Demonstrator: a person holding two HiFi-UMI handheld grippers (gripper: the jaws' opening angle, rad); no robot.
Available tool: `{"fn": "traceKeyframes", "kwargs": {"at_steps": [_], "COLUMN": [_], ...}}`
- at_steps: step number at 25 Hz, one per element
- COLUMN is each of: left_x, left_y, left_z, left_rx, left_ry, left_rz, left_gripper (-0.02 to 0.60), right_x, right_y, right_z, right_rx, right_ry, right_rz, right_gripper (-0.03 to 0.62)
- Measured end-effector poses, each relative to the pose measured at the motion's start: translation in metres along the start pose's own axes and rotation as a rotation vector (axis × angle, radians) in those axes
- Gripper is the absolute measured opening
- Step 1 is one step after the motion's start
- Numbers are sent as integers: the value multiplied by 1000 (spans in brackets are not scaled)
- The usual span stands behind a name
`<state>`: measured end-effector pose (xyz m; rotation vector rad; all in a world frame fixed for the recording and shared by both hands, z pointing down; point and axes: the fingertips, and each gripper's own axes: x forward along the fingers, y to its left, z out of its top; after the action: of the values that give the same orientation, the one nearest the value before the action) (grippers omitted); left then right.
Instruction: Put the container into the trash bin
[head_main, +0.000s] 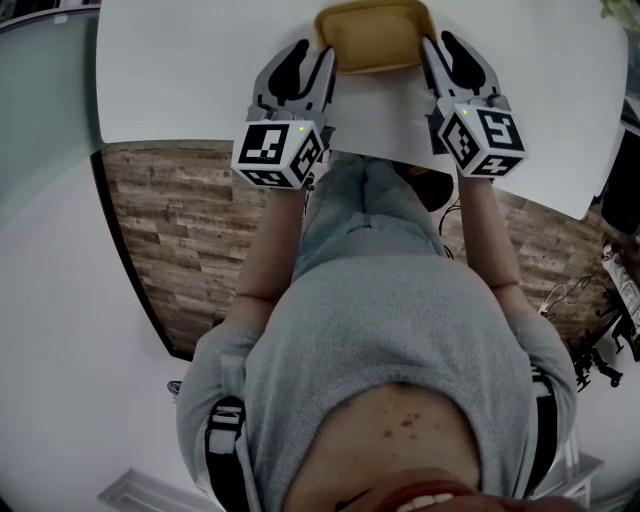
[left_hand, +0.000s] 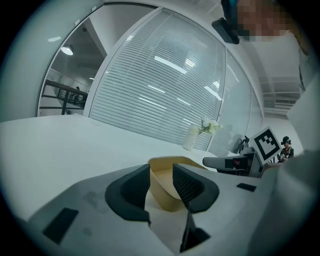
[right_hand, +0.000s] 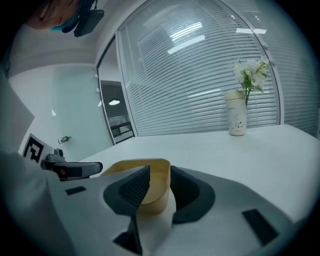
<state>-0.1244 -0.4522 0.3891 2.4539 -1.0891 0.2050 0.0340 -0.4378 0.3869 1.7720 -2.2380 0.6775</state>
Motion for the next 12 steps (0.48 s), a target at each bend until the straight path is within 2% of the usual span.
{"fn": "traceKeyframes", "kwargs": {"at_steps": [12], "left_x": [15], "left_y": [8], "left_z": [-12], "left_rx": [29], "left_ry": [78], "left_rz": [30], "left_gripper": [124], "right_x": [14], "right_y": [-7], "right_z": [-19], "right_rx": [28], "right_ry": [62], "right_rz": [-2], "right_gripper": [164]}}
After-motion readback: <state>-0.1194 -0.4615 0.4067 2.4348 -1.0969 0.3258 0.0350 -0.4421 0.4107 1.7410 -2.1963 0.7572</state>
